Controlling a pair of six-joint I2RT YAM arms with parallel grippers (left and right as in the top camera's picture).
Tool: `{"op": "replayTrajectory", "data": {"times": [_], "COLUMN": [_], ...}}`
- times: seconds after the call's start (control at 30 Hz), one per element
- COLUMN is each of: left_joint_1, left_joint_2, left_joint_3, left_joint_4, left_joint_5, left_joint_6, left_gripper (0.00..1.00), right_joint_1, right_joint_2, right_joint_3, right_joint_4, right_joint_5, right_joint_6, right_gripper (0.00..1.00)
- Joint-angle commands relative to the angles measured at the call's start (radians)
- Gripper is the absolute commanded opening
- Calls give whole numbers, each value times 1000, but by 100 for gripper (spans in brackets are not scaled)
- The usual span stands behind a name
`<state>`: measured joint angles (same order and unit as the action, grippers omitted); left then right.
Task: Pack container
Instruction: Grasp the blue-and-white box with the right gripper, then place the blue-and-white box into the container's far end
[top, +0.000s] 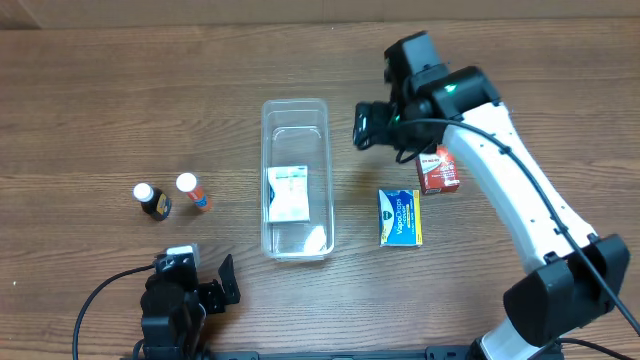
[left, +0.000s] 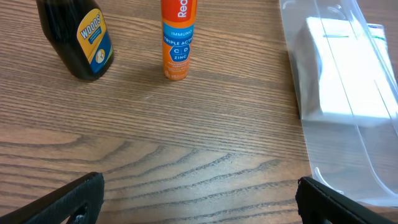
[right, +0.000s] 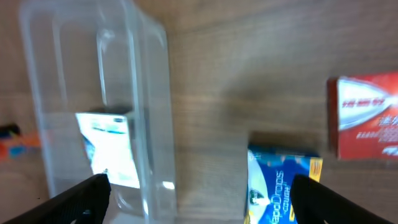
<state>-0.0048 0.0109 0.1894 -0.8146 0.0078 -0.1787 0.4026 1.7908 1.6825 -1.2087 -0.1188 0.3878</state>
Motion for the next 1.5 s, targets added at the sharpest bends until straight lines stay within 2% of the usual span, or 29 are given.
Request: {"op": "replayTrajectory", "data": {"times": [0.0,0.2,0.4,0.43,0.47,0.5,0.63,0.67,0.73,0.87,0.97,1.03,1.17,1.3,1.4,1.47], "left_joint_1": [-2,-2,-2,-2,-2,-2,-2,-2,-2,-2,-2,-2,-2,-2,-2,-2], "left_joint_2": [-6,-6,-6,-6,-6,-6,-6,-6,-6,-6,-6,-6,-6,-6,-6,-6], "left_joint_3": [-6,-6,-6,-6,-6,-6,-6,-6,-6,-6,-6,-6,-6,-6,-6,-6], "left_joint_4": [3,3,3,3,3,3,3,3,3,3,3,3,3,3,3,3], "left_joint_5": [4,4,4,4,4,4,4,4,4,4,4,4,4,4,4,4], "left_joint_6": [22,22,22,22,22,22,22,22,22,22,22,22,22,22,22,22], "left_gripper": [100,100,100,100,100,100,100,100,100,100,100,100,100,100,100,100], "right_joint_1": [-15,-25,-63,-61,-57,-56,-56,-55,-39,95,216,239,250,250,250,251], "right_joint_2": [-8,-7,-5,-5,-5,-6,-65,-92,-97,-61,68,146,212,211,211,211], "right_joint_3": [-145,-444,-623,-625,-620,-597,-351,-212,-63,-34,-34,-34,-34,-25,-25,-26], "right_joint_4": [-10,100,268,298,303,283,118,51,7,201,360,446,557,571,511,466], "right_joint_5": [5,18,-21,-65,-80,-82,-80,-74,-74,-53,27,24,-5,-6,-14,-11], "right_joint_6": [14,62,45,4,6,5,4,1,1,33,92,92,163,162,163,163], "right_gripper": [99,100,100,91,79,74,72,72,72,72,73,73,92,95,86,59]}}
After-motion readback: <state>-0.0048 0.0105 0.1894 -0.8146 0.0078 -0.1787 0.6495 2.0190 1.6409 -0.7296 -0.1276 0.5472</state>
